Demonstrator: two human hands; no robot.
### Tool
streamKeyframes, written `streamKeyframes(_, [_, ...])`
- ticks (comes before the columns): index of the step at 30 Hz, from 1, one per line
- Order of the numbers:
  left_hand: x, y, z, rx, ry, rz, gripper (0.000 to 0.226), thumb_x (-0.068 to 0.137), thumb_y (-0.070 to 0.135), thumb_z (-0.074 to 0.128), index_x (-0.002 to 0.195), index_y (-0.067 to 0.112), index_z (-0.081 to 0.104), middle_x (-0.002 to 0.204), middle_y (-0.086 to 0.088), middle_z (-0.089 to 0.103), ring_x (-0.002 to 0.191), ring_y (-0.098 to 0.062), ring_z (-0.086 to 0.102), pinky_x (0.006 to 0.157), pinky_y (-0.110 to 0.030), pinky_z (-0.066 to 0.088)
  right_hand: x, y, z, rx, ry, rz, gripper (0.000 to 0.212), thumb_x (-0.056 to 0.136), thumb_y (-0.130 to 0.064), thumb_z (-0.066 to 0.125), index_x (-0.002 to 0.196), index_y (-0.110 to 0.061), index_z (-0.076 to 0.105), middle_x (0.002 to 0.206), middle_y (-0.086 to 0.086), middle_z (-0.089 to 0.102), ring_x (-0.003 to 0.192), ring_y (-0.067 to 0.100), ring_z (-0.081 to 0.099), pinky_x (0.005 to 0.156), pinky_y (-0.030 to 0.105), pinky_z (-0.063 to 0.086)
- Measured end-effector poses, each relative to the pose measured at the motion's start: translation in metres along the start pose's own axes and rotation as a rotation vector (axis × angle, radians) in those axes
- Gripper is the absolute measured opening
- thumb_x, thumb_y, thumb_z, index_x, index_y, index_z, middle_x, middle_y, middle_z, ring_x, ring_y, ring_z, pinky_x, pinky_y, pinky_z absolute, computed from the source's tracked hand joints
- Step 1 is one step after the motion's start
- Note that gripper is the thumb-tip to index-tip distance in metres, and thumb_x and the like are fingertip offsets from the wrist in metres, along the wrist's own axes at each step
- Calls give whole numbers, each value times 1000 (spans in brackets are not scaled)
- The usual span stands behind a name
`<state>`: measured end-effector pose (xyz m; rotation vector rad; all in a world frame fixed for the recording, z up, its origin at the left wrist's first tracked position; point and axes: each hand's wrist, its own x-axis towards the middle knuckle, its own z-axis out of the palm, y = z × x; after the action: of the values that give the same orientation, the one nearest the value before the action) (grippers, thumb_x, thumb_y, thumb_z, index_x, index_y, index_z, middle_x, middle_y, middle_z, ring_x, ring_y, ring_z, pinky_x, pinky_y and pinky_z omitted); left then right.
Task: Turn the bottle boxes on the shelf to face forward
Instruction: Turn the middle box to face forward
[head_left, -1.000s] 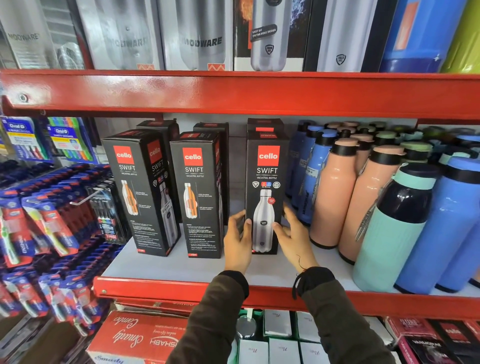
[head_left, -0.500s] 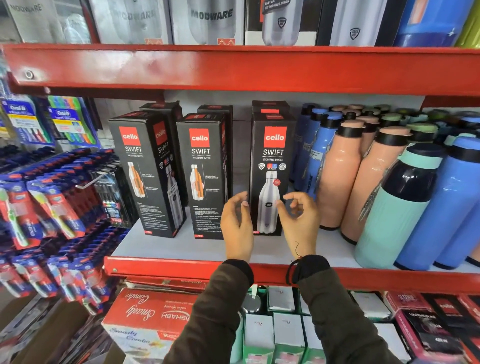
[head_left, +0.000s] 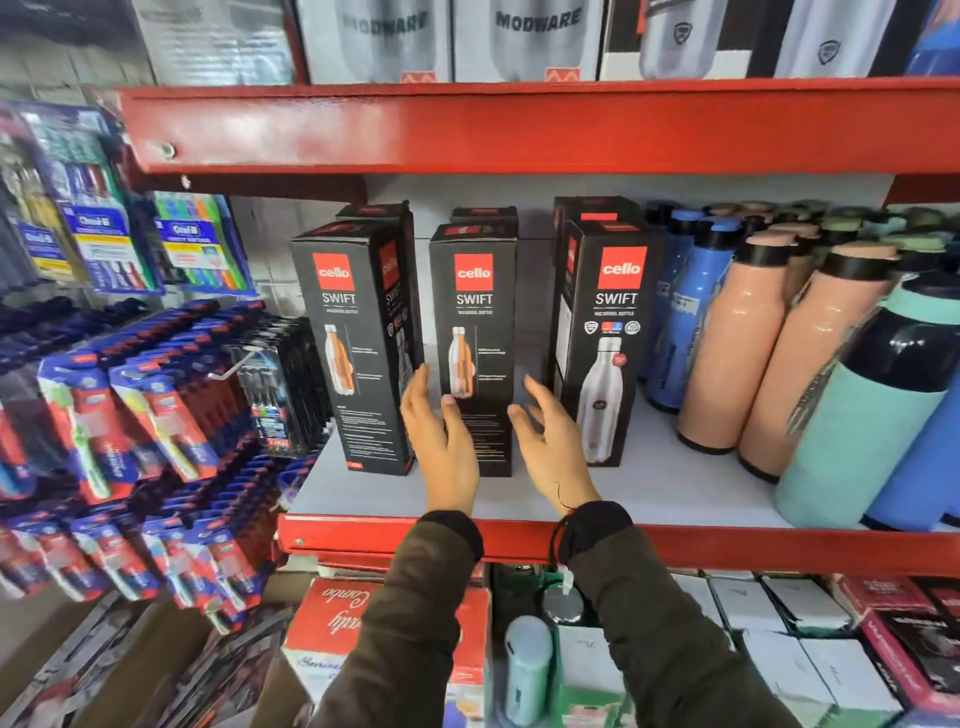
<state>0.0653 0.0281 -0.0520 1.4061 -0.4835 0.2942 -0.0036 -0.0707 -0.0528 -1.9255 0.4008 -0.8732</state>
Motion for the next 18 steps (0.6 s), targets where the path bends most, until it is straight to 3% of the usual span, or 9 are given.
streamKeyframes(3, [6,-7,-9,1,-81,-94,43,108,19,38,151,13,44,155,0,44,143,-9,40,115,-16,30,2,1,13,-23,13,28,49,102,-22,52,149,-17,40,148,7,50,137,19,47,115,44,37])
streamKeyframes(5, [6,-9,-11,-13,-125,-190,42,108,26,38,149,17,47,151,3,49,141,-8,43,106,-10,30,1,1,17,8,14,36,49,101,-18,53,148,-17,40,144,7,54,134,18,50,113,45,40])
streamKeyframes(8, [6,-9,-16,-55,-178,-276,43,108,33,38,148,22,49,147,6,53,132,-1,44,107,-16,29,-1,0,23,1,21,29,54,98,-18,59,148,-17,39,141,6,56,132,17,51,112,44,41])
streamKeyframes(11, [7,-3,-20,-115,-186,-343,47,106,46,33,144,28,54,140,7,59,130,-6,50,110,-24,33,-3,-3,25,1,30,21,64,89,-29,71,146,-22,41,138,-2,58,130,11,52,111,39,43])
streamKeyframes(15, [8,7,-27,-284,-176,-398,60,104,57,24,129,26,69,114,12,73,107,-1,70,102,-29,52,-4,-10,22,-50,96,-28,67,73,-49,82,131,-38,49,122,-17,64,114,-9,56,92,7,42])
streamKeyframes(18, [7,9,-31,-285,-125,-376,65,104,58,23,119,22,76,110,8,78,102,-9,74,90,-31,58,-4,-18,19,-79,144,-43,67,63,-56,86,118,-45,49,114,-21,64,106,-11,58,84,2,43])
